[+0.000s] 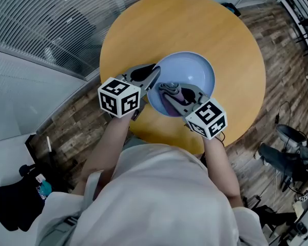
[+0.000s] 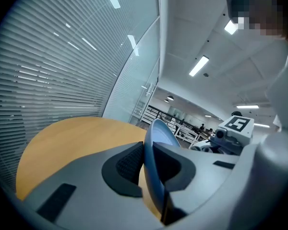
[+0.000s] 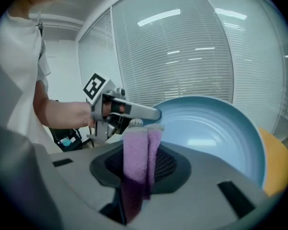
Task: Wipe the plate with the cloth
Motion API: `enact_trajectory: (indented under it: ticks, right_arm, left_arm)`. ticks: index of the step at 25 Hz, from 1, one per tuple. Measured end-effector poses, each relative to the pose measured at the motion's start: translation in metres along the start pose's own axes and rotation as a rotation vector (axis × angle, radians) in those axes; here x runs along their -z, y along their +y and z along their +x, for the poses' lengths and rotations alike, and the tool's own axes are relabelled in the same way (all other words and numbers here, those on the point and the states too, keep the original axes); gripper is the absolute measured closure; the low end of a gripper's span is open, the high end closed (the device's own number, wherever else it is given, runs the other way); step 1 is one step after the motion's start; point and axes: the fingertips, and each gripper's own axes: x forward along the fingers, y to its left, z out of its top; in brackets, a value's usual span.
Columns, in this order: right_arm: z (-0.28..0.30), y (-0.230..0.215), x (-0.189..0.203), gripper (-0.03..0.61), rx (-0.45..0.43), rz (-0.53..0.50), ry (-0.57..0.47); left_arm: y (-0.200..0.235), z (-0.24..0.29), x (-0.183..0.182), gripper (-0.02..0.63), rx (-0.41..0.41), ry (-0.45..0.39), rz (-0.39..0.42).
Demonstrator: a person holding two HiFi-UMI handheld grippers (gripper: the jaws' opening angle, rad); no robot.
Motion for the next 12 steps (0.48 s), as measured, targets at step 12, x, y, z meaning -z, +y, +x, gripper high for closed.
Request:
enact_trajectory:
  ticks: [12]
  right_arm:
    - [-0.132,-0.098,-0.019,0.472,0.366,0.040,-0.285]
  left_arm:
    - [0.037,-0.015,0.031,0.568,-0.071,0.017,-0.115]
